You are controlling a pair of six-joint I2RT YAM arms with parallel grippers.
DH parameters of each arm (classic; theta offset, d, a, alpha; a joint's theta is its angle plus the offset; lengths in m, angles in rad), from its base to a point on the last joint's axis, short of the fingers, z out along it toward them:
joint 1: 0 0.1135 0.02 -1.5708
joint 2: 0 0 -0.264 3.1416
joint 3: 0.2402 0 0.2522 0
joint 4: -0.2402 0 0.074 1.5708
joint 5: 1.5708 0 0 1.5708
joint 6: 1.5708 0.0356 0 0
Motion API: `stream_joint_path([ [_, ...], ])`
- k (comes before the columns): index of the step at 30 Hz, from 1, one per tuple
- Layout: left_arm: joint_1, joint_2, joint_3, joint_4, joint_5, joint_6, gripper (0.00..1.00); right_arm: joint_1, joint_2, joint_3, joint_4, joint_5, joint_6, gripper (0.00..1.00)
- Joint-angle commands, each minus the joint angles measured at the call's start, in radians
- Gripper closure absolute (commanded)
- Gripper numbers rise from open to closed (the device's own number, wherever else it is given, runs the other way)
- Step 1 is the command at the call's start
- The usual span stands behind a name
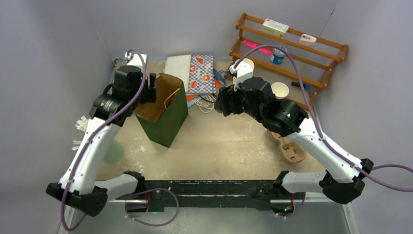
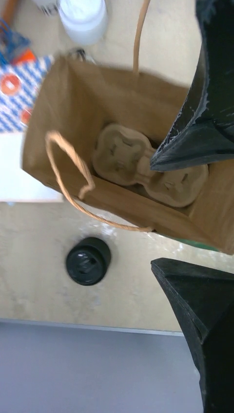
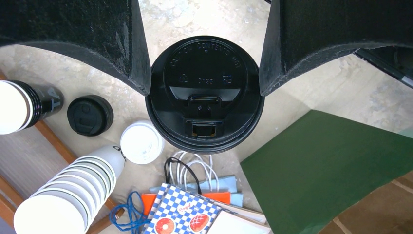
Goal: Pack the takeout coffee
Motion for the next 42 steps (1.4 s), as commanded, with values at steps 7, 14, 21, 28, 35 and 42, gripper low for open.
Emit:
stream_joint_path([
  [7,0.172,0.149,-0.101,0.033,0.232,-0.010,0.38,-0.002,-0.049,0.021,-0.048,-0.027,-0.030,0.33],
  [14,0.177,0.152,-0.035,-0.040,0.510,-0.130,0.97,-0.001,-0.099,-0.024,-0.033,-0.020,-0.016,0.34],
  [21,0.175,0.035,-0.145,0.156,0.780,-0.424,1.00,-0.001,-0.142,-0.035,-0.033,-0.014,-0.009,0.33],
  [28,0.111,-0.084,-0.280,0.373,0.794,-0.688,1.00,-0.001,-0.167,-0.037,-0.031,-0.007,-0.009,0.33],
  [35,-0.188,-0.048,-0.349,0.436,0.545,-0.763,0.99,-0.001,-0.187,-0.033,-0.092,0.090,0.011,0.33],
  [42,-0.313,-0.058,-0.425,0.507,0.332,-0.797,0.85,-0.001,-0.224,-0.057,-0.168,0.149,0.046,0.34],
])
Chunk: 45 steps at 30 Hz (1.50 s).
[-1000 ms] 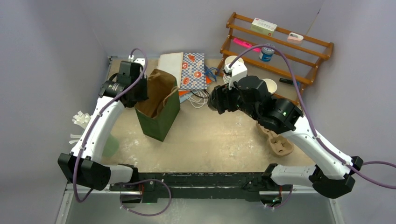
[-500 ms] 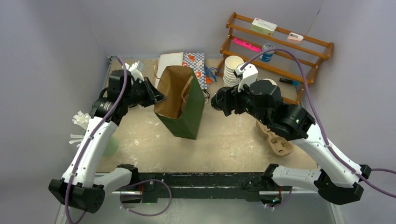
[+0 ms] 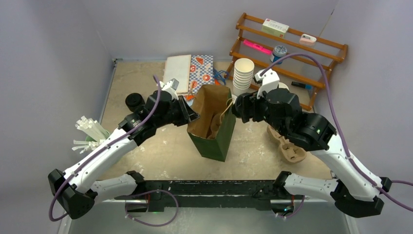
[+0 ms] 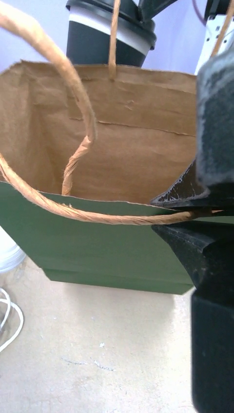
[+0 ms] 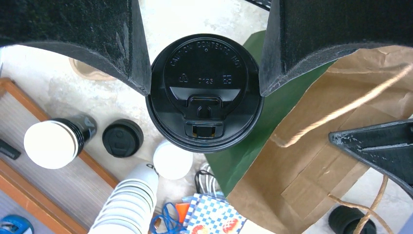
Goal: Pack the takeout coffee
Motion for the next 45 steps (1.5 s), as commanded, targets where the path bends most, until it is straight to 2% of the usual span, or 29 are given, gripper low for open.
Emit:
stream_joint_path([
  [1,-0.046,0.002,-0.002,0.096,-0.159,-0.040,0.82,-0.001,-0.036,-0.020,-0.047,0.062,0.033,0.34],
  [2,-0.051,0.005,-0.004,0.090,-0.167,-0.044,0.76,-0.002,-0.040,-0.031,-0.050,0.065,0.036,0.34],
  [5,-0.056,0.004,0.000,0.072,-0.181,-0.038,0.38,-0.001,-0.045,-0.063,-0.053,0.076,0.044,0.34],
  [6,-0.058,0.000,0.010,0.059,-0.192,-0.028,0.31,-0.001,-0.043,-0.072,-0.058,0.083,0.048,0.34],
  [8,-0.057,-0.007,0.040,0.027,-0.221,0.007,0.22,-0.001,-0.046,-0.088,-0.063,0.101,0.054,0.34],
  [10,-0.057,-0.002,0.095,-0.009,-0.237,0.076,0.19,-0.001,-0.052,-0.100,-0.066,0.109,0.057,0.34],
  [13,-0.058,0.039,0.239,-0.104,-0.242,0.234,0.20,-0.001,-0.062,-0.102,-0.078,0.116,0.063,0.34],
  [16,-0.058,0.092,0.397,-0.212,-0.218,0.376,0.28,-0.001,-0.068,-0.097,-0.092,0.118,0.063,0.34],
  [19,-0.057,0.133,0.498,-0.260,-0.117,0.468,0.47,-0.002,-0.072,-0.084,-0.103,0.120,0.062,0.34],
  [20,-0.058,0.145,0.524,-0.263,-0.042,0.476,0.55,-0.001,-0.073,-0.080,-0.106,0.120,0.063,0.34],
  [23,-0.057,0.188,0.559,-0.264,0.117,0.480,0.82,-0.001,-0.074,-0.071,-0.116,0.123,0.063,0.34],
  [24,-0.060,0.204,0.564,-0.265,0.149,0.478,0.86,-0.002,-0.076,-0.070,-0.117,0.125,0.064,0.34],
  [27,-0.076,0.227,0.564,-0.277,0.184,0.494,0.86,-0.001,-0.077,-0.068,-0.123,0.126,0.068,0.34],
  [31,-0.093,0.285,0.582,-0.314,0.208,0.543,0.77,-0.002,-0.077,-0.067,-0.128,0.126,0.072,0.34],
  [35,-0.117,0.357,0.626,-0.336,0.249,0.577,0.75,-0.001,-0.073,-0.063,-0.129,0.124,0.075,0.34],
  [37,-0.120,0.377,0.653,-0.346,0.197,0.586,0.74,-0.001,-0.070,-0.061,-0.130,0.122,0.077,0.34],
  [42,-0.122,0.368,0.680,-0.340,-0.075,0.595,0.61,-0.001,-0.070,-0.064,-0.130,0.118,0.081,0.34],
  [45,-0.139,0.382,0.693,-0.351,-0.184,0.607,0.59,-0.001,-0.070,-0.065,-0.131,0.118,0.083,0.34],
])
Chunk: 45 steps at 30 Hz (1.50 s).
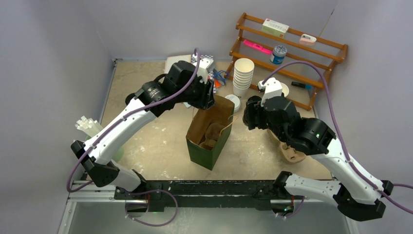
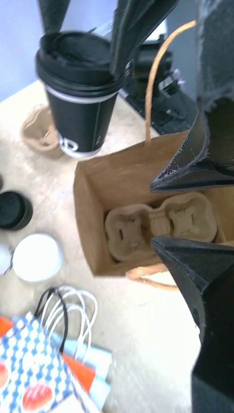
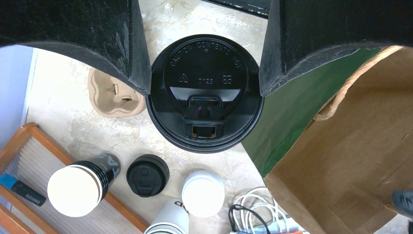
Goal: Pack the takeout coffee
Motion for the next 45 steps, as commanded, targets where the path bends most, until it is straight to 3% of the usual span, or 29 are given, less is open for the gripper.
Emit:
stream_joint_path([
  [1,-0.021,-0.004,0.067,-0.002,-0.210,0.042,0.59,-0.001,-0.006,0.035,-0.015,0.019,0.017,0.34],
  [15,-0.026,0.133,0.113,-0.031,-0.285,0.157,0.49,-0.001,-0.008,0.037,-0.028,0.008,0.028,0.34],
  [26,-0.016,0.203,0.137,-0.092,-0.329,0.156,0.44,-0.001,-0.020,0.047,-0.047,0.002,0.040,0.34],
  [30,0.022,0.212,0.084,-0.082,-0.266,0.131,0.50,0.000,-0.018,0.065,-0.058,0.000,0.039,0.34],
  [32,0.049,0.206,0.041,-0.052,-0.220,0.122,0.59,-0.001,-0.017,0.086,-0.070,0.005,0.038,0.34],
  [36,0.113,0.169,-0.022,0.004,-0.142,0.084,1.00,-0.001,-0.006,0.142,-0.101,0.025,0.026,0.34],
  [42,0.140,0.051,-0.049,0.073,-0.243,-0.038,1.00,-0.001,0.021,0.204,-0.084,0.026,-0.013,0.34],
  [45,0.139,-0.035,-0.140,0.181,-0.287,-0.116,1.00,-0.001,0.043,0.183,0.002,0.026,-0.047,0.34],
])
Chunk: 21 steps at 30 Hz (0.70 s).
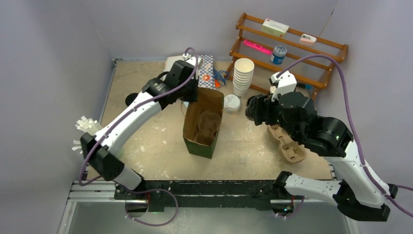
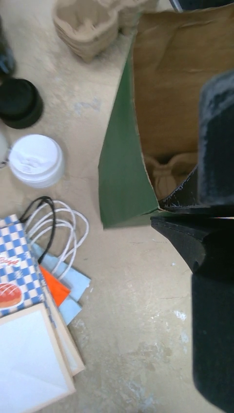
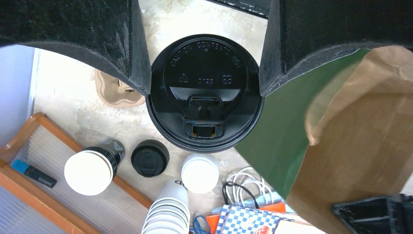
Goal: Pack the takeout coffee
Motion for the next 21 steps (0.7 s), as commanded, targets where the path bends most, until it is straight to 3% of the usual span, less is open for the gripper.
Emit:
stream_joint_path([
  [1,0.000,-0.173,-0.102,0.209,-0.081,-0.149,1.00,-0.001,0.036,-0.006,0.118,0.029,-0.061,0.34],
  [7,-0.002,-0.224,-0.158,0.342,-0.187,-0.207,1.00,0.000,0.103,-0.023,0.247,0.100,-0.102,0.33],
  [12,-0.027,-0.270,-0.256,0.433,-0.196,-0.331,1.00,0.000,0.106,-0.008,0.314,0.155,-0.077,0.39],
  [21,-0.079,-0.201,-0.051,0.034,-0.191,-0.674,1.00,0.000,0.066,0.086,0.207,0.120,-0.067,0.39],
])
